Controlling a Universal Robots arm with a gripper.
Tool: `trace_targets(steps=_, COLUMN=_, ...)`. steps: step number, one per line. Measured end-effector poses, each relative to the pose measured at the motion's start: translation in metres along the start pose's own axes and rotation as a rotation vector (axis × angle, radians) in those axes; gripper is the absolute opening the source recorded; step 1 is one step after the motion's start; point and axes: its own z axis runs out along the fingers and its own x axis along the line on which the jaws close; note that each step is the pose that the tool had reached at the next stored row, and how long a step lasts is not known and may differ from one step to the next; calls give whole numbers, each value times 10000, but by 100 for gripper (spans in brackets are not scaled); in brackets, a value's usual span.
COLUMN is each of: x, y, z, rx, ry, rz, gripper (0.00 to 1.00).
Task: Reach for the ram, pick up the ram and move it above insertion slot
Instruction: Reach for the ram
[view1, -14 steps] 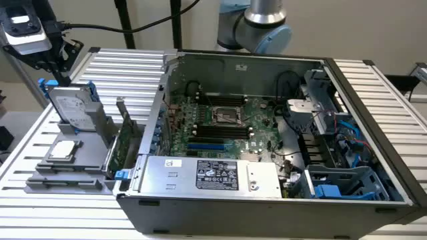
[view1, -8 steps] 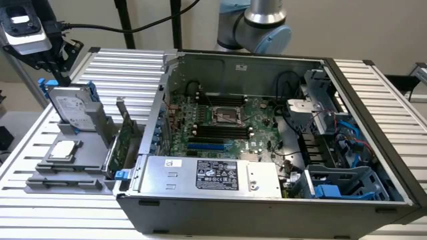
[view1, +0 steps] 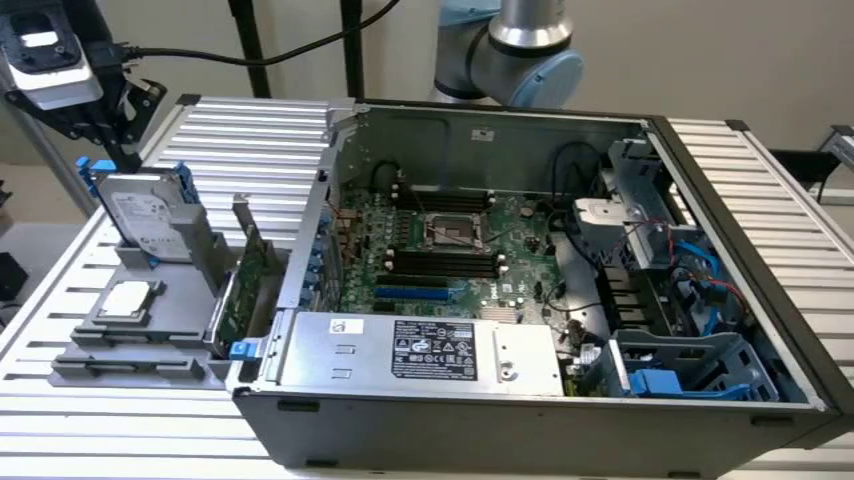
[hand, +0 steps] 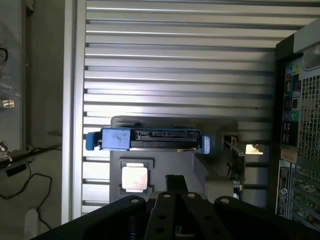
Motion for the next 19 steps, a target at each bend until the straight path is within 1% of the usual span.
trace_targets(steps=2, x=1, y=-58, z=-1, rx=0, ry=-3, rz=8, gripper=11)
trace_targets(steps=6, x=4, y=-211, z=-7, rx=9, ry=-2, rz=11, gripper=11)
trace_targets(steps=19, x=15, y=-801, z=-5, rx=23, ry=-2, rz=11, gripper=11)
